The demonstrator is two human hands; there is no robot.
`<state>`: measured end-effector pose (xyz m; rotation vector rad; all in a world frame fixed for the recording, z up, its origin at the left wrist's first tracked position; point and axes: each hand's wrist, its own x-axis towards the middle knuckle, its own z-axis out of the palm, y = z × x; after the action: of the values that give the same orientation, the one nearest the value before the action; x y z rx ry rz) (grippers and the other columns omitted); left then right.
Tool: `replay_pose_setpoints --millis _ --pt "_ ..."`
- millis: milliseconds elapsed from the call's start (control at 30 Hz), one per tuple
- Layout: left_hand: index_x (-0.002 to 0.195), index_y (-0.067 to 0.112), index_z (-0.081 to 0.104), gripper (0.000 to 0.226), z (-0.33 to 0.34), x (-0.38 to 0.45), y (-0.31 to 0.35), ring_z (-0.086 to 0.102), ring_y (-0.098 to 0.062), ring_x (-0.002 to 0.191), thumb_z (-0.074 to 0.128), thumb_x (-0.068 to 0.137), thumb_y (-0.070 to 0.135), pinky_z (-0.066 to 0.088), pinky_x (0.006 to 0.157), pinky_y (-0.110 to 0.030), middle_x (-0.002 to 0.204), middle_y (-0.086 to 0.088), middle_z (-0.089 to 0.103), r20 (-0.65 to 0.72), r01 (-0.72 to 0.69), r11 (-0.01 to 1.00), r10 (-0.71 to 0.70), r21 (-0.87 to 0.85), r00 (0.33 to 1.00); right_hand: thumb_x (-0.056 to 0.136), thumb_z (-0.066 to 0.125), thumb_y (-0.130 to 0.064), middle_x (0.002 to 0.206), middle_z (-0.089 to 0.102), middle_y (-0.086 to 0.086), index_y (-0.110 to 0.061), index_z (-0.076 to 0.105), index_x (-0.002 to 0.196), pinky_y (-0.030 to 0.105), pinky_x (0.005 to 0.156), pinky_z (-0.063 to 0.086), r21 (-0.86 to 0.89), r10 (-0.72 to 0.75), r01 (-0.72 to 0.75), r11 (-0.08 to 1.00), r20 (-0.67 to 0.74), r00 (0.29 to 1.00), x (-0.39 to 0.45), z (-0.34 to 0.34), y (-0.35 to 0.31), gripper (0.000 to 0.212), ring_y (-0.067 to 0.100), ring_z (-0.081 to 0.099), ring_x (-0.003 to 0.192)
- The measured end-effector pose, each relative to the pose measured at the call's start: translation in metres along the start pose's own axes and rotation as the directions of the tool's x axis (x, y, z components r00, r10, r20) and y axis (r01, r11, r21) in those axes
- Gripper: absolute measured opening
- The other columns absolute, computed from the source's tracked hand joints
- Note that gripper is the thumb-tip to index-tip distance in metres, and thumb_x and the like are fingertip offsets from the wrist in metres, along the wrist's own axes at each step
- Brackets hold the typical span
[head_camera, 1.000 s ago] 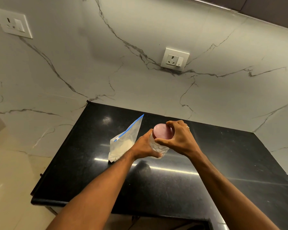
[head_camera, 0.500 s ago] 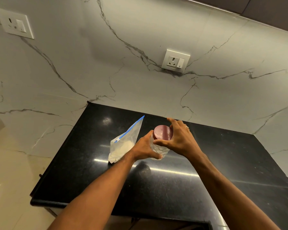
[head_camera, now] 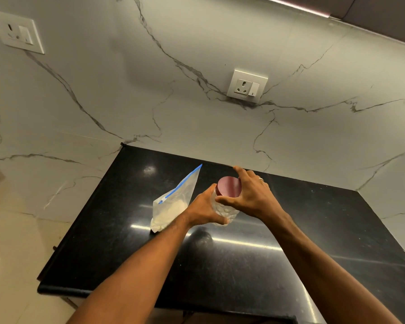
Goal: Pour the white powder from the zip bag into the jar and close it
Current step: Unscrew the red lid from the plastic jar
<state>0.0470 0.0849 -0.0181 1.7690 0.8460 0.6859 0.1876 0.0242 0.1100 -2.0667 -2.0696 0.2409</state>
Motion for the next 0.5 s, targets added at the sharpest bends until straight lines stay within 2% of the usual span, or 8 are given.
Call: replay_pose_setpoints --millis 67,200,267,367,433,500 --pt "0.144 0.027 0.033 0.095 0.0 0.001 0.0 0.058 -0.02 0.124 0.09 0.069 0.026 0.051 0.106 -0.04 0.136 -0.001 0.057 0.007 0.007 1.0 -0.007 -0.012 1.0 0.072 0.073 -0.064 0.15 0.041 0.007 -0.021 0.021 0.154 0.05 0.109 0.041 0.008 -0.015 0.015 1.0 0.023 1.0 0.002 -0.001 0.0 0.106 0.029 0.044 0.133" --pt "0.146 0.029 0.032 0.095 0.001 -0.001 -0.002 0.056 -0.02 0.128 0.09 0.07 0.024 0.048 0.109 -0.044 0.138 -0.001 0.055 0.025 0.022 0.998 -0.021 -0.059 0.999 0.075 0.083 -0.034 0.149 0.039 0.004 -0.027 0.017 0.154 0.051 0.108 0.042 0.117 -0.107 0.088 0.989 0.169 0.98 0.006 -0.008 0.002 0.104 0.028 0.037 0.135" --pt "0.147 0.028 0.031 0.096 0.002 -0.002 -0.003 0.055 -0.02 0.129 0.09 0.071 0.024 0.048 0.109 -0.044 0.139 -0.001 0.054 0.027 0.021 0.998 -0.019 -0.061 0.999 0.076 0.083 -0.03 0.152 0.035 0.003 -0.03 0.015 0.154 0.053 0.11 0.039 0.134 -0.141 0.114 0.984 0.219 0.965 0.007 -0.01 0.003 0.104 0.029 0.033 0.139" --pt "0.145 0.028 0.033 0.094 0.002 -0.002 -0.003 0.057 -0.02 0.127 0.089 0.071 0.024 0.049 0.108 -0.043 0.137 0.0 0.055 0.037 0.023 0.999 -0.021 -0.046 0.999 0.076 0.077 -0.054 0.156 0.031 0.002 -0.029 0.018 0.154 0.052 0.11 0.04 0.033 -0.118 0.114 0.993 0.192 0.974 0.007 -0.008 0.003 0.101 0.029 0.034 0.139" --pt "0.143 0.028 0.034 0.092 0.002 -0.002 -0.002 0.058 -0.019 0.124 0.089 0.07 0.025 0.05 0.106 -0.042 0.136 -0.001 0.056 0.031 0.025 1.0 -0.025 -0.018 0.999 0.073 0.068 -0.069 0.15 0.039 0.004 -0.025 0.028 0.151 0.045 0.105 0.046 -0.08 -0.055 0.066 0.995 0.123 0.991 0.007 -0.004 0.003 0.098 0.028 0.043 0.132" --pt "0.142 0.028 0.034 0.091 0.002 -0.001 -0.002 0.059 -0.018 0.122 0.09 0.07 0.023 0.051 0.106 -0.04 0.135 -0.001 0.056 0.035 0.019 1.0 -0.019 -0.003 0.999 0.072 0.065 -0.073 0.14 0.047 0.005 -0.021 0.039 0.144 0.037 0.097 0.05 -0.139 -0.023 0.036 0.99 0.094 0.995 0.009 -0.001 0.004 0.093 0.024 0.05 0.121"
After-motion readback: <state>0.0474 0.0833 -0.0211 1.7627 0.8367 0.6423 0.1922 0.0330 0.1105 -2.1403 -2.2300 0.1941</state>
